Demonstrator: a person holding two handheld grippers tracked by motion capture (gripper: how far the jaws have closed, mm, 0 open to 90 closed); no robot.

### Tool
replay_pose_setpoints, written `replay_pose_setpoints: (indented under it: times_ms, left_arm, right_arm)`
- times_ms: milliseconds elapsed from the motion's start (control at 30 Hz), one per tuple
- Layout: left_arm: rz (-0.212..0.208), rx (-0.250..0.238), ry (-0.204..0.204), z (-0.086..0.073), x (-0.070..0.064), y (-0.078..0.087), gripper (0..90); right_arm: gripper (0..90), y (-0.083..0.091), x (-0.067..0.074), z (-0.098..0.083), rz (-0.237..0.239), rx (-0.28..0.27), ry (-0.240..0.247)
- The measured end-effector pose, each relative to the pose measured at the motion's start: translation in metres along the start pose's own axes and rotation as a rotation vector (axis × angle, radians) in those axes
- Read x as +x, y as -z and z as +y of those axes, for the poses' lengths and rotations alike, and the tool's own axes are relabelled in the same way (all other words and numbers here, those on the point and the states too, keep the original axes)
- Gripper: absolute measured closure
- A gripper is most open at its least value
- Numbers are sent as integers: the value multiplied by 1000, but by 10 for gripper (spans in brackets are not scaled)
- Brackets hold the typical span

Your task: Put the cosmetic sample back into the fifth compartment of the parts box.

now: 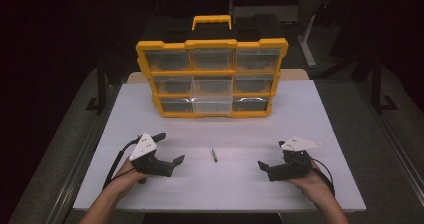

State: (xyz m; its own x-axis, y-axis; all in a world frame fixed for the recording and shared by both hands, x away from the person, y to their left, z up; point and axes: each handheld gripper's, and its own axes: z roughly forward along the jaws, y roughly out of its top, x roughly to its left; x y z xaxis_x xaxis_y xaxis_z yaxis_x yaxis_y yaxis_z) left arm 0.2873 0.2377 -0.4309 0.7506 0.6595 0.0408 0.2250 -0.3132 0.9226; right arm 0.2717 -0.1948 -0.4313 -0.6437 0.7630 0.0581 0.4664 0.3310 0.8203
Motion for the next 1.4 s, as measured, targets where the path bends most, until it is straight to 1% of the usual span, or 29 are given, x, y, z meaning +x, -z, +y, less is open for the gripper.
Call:
replay_pose_setpoints:
  times_ms: [133, 167, 333, 433, 467, 567, 600, 633, 700, 733, 767, 867, 900, 967, 1067, 1167, 1267, 1333, 1400]
  left_arm:
    - [4, -4, 2, -4, -1, 6, 4]
    - [3, 0, -6, -5, -1, 7, 4]
    - [10, -4, -6, -9, -1, 12, 4]
    - [12, -2, 0, -11, -1, 15, 4]
    - [13, 5, -6, -11, -1, 16, 4]
    - [12, 6, -6, -13, -2, 19, 4]
    - [13, -2, 1, -14, -2, 19, 4]
    - [15, 6, -6, -15, -1, 21, 4]
    - [16, 2, 4, -16, -2, 23, 4]
    - [10, 4, 6, -17, -2, 24, 4]
    - [8, 7, 4, -17, -2, 25, 4]
    - [13, 7, 2, -17, -1, 26, 4]
    - [12, 7, 8, -17, -1, 26, 4]
    - [17, 3, 14, -17, 0, 26, 4]
    - [15, 8, -3, -18, -1, 26, 4]
    - [18, 11, -1, -18, 0, 26, 4]
    - [21, 8, 12, -17, 1, 25, 3]
    - [19, 2, 18, -17, 1, 25, 4]
    - [26, 2, 20, -17, 2, 26, 3]
  right_arm:
    - [0, 0, 0, 0, -1, -1, -1]
    - [0, 0, 0, 0, -2, -4, -2]
    - [0, 0, 0, 0, -3, -1, -4]
    - [0, -1, 0, 0, -3, 0, -5]
    - [0, -1, 0, 0, -3, 1, -5]
    - [0, -1, 0, 0, -3, 2, -6]
    - [0, -1, 0, 0, -3, 3, -7]
    - [0, -1, 0, 0, -4, 3, -7]
    - [0, -1, 0, -1, -5, 6, -10]
    - [0, -1, 0, -1, -5, 8, -12]
    - [0, -1, 0, -1, -5, 12, -18]
    - [0, -2, -1, 0, -4, 11, -15]
    - [0, -2, -1, 0, -4, 11, -23]
    - [0, -3, -1, 1, -2, 16, -21]
    - [0, -4, 0, 3, 2, 20, -18]
    - [0, -5, 0, 8, 13, 21, -15]
    - [0, -5, 1, 13, 35, 20, -20]
    - [0, -7, 3, 16, 39, 30, -14]
    - [0, -9, 5, 19, 46, 37, -18]
